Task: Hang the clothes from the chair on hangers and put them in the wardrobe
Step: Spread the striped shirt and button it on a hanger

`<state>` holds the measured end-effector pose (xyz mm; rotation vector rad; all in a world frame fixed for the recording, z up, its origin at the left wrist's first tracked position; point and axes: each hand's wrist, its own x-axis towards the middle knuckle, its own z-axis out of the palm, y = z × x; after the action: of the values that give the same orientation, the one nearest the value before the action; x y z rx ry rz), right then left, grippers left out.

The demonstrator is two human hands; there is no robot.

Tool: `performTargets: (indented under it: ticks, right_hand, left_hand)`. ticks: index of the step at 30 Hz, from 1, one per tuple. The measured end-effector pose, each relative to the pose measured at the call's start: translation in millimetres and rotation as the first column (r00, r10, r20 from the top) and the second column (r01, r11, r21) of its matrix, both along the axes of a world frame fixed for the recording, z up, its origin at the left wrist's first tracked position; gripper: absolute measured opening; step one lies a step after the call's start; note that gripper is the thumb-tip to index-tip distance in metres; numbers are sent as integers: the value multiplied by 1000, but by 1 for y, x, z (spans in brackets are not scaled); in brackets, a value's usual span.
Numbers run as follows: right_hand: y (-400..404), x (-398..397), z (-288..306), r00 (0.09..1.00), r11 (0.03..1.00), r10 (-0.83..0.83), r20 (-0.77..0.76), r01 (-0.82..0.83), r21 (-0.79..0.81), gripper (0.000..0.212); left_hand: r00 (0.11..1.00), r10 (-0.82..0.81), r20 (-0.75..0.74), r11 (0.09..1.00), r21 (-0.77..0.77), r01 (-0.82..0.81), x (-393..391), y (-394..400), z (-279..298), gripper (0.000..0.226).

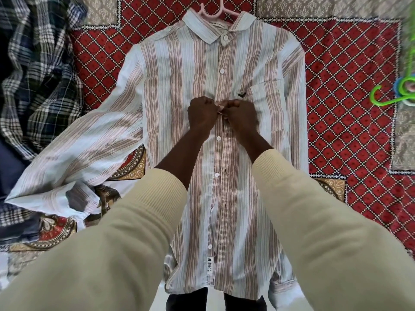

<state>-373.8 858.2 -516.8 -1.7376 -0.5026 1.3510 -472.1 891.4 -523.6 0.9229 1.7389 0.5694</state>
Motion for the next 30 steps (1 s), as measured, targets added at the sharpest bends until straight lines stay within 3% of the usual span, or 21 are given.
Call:
performTargets:
  ticks: [3,5,14,20,22,27,30]
  right_hand:
    - [5,-4,-2,947,991,132,293,-130,-25,6]
    - [7,-7,0,904,981,191,382,-191,-40,8]
    - [5,-14,-1,970,1000,25,242,-27,4,10]
    - [11,-3,1,994,996,51,99,-43,-83,12]
    - [13,3,3,995,991,68,69,-59,-116,11]
    - [15,3,-25,922,988,127,365,-86,-126,13]
    - [5,-2,-7,948,999,15,318,-4,-34,7]
  left_hand:
    - [992,-69,-104,992,100,80,2,-9,1,7]
    - [988,-76,-132,983,154,97,2,-14,3,8]
    - [996,37,87,998,47,-41,-4,-4,-1,8]
    - [958,205,203,978,-70,-195,-7,0,5,24]
    - [956,169,242,985,-65,-158,-10,0,7,28]
    - [965,144,221,988,17,-151,-10,-2,11,32]
    - [960,254,117,956,123,-268,-8,-5,3,28]
